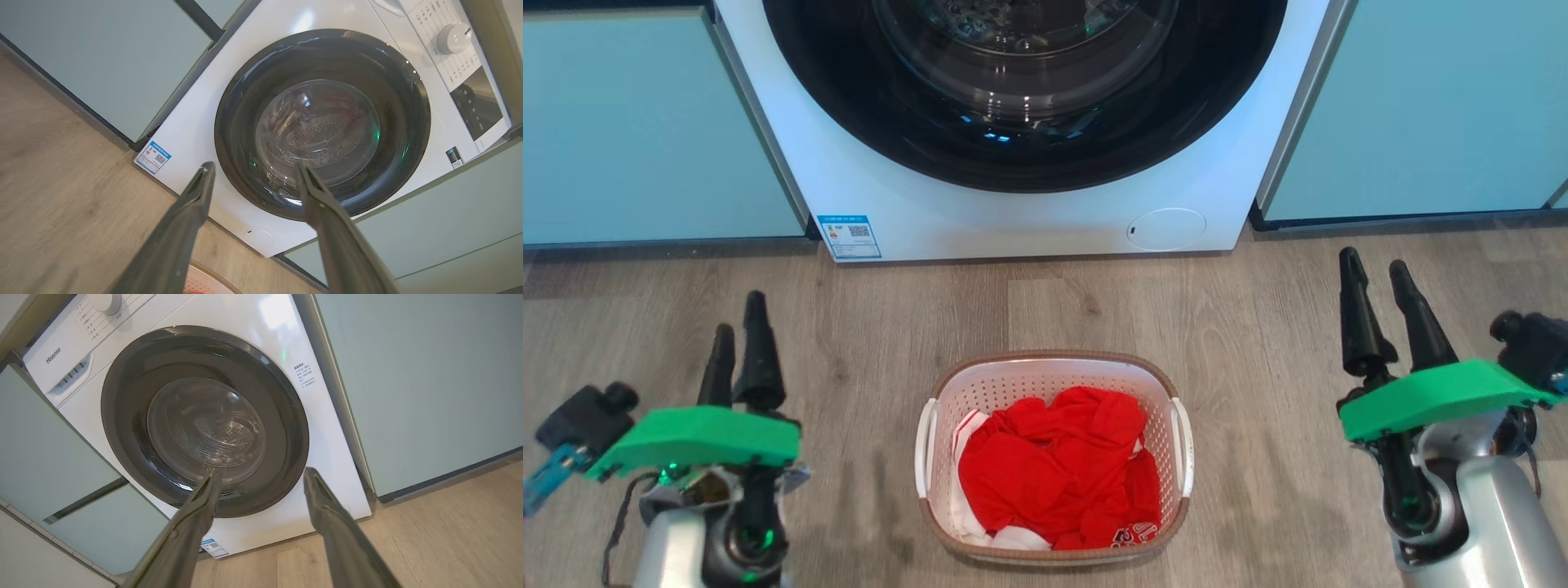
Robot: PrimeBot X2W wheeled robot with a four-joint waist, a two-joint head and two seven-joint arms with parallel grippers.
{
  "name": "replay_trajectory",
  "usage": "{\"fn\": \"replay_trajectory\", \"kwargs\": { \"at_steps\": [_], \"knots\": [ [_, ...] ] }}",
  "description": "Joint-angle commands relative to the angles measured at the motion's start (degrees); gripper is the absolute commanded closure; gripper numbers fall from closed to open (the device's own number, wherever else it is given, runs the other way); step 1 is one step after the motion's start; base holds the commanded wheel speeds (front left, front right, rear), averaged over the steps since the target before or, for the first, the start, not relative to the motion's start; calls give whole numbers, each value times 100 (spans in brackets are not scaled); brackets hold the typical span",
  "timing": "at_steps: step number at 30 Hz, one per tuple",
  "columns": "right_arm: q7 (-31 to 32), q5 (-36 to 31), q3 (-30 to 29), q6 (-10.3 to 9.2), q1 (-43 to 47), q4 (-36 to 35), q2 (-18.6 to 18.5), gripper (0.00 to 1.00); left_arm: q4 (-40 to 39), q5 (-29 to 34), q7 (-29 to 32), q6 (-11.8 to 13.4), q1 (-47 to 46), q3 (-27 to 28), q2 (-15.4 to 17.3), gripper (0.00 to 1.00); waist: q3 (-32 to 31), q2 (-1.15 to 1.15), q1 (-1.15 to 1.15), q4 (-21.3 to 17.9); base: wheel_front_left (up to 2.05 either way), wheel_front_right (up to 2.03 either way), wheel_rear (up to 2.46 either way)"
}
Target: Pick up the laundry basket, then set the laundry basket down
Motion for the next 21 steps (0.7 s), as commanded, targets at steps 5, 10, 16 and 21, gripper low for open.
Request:
{"fn": "replay_trajectory", "kwargs": {
  "at_steps": [5,10,16,21],
  "knots": [
    [-165,-849,264,24,-358,-375,-169,0,-541,1326,-158,318,-393,-496,95,0,28,0,0,-15,0,0,0],
    [-250,-1385,398,26,-391,-454,-213,0,-533,2064,-243,1029,-490,-1238,428,0,43,0,0,-28,0,0,0],
    [-352,-1940,548,28,-298,-262,-200,0,-207,2654,-345,2025,-742,-2345,946,0,25,0,0,-43,0,0,0],
    [-437,-2269,630,29,-277,-181,-177,0,121,2977,-430,2626,-1030,-3171,1248,0,14,0,0,-55,0,0,0]
  ]
}}
